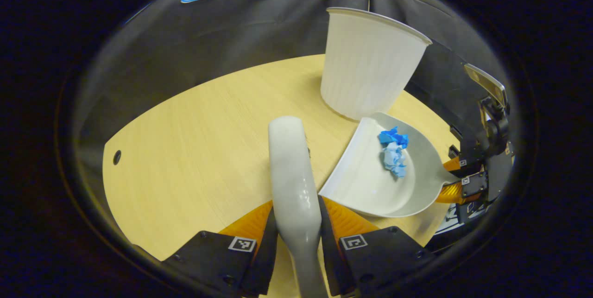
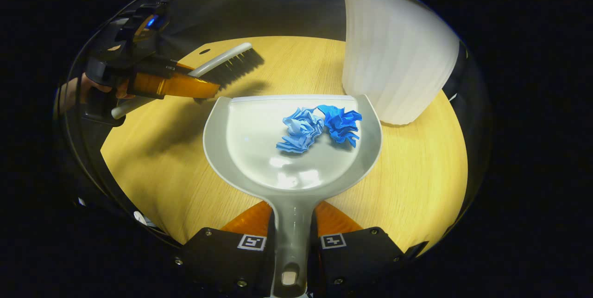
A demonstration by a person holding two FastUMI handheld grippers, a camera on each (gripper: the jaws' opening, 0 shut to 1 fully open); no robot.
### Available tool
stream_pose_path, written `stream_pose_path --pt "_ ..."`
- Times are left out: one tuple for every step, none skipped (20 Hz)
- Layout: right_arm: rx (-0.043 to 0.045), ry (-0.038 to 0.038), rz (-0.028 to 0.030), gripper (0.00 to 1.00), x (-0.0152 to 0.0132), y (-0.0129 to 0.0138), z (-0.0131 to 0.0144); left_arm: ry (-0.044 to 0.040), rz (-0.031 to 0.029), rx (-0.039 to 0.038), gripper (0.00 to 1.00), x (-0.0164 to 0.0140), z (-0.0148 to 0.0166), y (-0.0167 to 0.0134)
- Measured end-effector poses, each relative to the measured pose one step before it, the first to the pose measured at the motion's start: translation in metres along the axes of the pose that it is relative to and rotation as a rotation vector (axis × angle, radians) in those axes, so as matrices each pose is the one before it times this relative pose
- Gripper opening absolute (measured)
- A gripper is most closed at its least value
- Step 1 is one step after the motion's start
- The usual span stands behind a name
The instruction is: Pick up the small broom and dustpan from the desktop, sweep the trash into the dustpan with the broom, and then empty the trash into the garbage bin.
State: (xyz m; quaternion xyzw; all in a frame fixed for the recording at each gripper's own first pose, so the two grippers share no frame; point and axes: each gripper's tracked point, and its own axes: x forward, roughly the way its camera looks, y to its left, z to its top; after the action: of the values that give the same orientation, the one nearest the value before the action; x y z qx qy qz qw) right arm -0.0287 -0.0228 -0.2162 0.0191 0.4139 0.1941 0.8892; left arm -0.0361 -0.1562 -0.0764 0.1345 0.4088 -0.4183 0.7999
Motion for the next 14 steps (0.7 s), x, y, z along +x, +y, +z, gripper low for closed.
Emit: stream_pose_path --pt "-0.00493 -0.00427 -0.00749 0.28 -0.00281 0.00145 0.0005 -0.00631 0.01244 -0.01594 0.52 -0.00951 -0.0036 0.00873" --pt "-0.00693 -0.00033 -0.00421 0.28 -0.00481 0.0011 0.00183 -0.00226 0.01029 -0.01679 0.52 -0.00772 -0.00388 0.01074" --pt "-0.00615 -0.00252 -0.00552 0.28 -0.00428 0.00073 0.0013 -0.00254 0.0105 -0.01745 0.52 -0.00242 -0.00573 0.00609" --pt "-0.00669 -0.00157 -0.00345 0.28 -0.00521 0.00055 0.00261 0.00004 0.00736 -0.01547 0.52 -0.00512 -0.00392 0.00588" --pt "-0.00354 -0.00004 -0.00104 0.28 -0.00776 0.0014 0.00359 -0.00133 0.01149 -0.01134 0.49 -0.00479 -0.00652 0.00458" --pt "-0.00027 -0.00124 0.00252 0.28 -0.00843 0.00046 0.00607 0.00037 0.01213 -0.00707 0.52 -0.00595 -0.00534 0.00862" --pt "-0.0015 0.00181 0.00336 0.28 -0.00599 -0.00165 0.00299 0.00078 0.01346 -0.00644 0.52 -0.00508 -0.00428 0.00901" --pt "-0.00499 0.00004 0.00204 0.28 -0.00599 -0.00093 0.00436 0.00175 0.01183 -0.00715 0.54 -0.00595 -0.00454 0.01007" --pt "-0.00764 0.00117 0.00374 0.28 -0.00696 -0.00115 0.00625 0.0042 0.00863 -0.0068 0.52 -0.00455 -0.00618 0.00796" --pt "-0.00399 0.00091 0.00724 0.28 -0.00455 -0.00174 0.00465 0.00019 0.01065 -0.00866 0.52 -0.0051 -0.00318 0.00813" --pt "-0.00046 0.00123 0.00976 0.28 -0.01015 -0.00558 0.00286 0.00426 0.00822 -0.00902 0.52 -0.00414 -0.00395 0.00736" --pt "0.00251 0.00272 0.01466 0.28 -0.00911 -0.00241 0.00476 0.00109 0.00872 -0.00978 0.5 -0.00519 -0.00364 0.00574" --pt "0.00782 -0.00079 0.02185 0.28 -0.01179 -0.00042 0.0034 0.00106 0.00626 -0.01134 0.49 -0.00314 -0.00505 0.0045" --pt "0.01303 -0.00526 0.02725 0.28 -0.00983 0.00042 0.00702 0.0005 0.0044 -0.01397 0.49 -0.00546 -0.00389 0.00454"
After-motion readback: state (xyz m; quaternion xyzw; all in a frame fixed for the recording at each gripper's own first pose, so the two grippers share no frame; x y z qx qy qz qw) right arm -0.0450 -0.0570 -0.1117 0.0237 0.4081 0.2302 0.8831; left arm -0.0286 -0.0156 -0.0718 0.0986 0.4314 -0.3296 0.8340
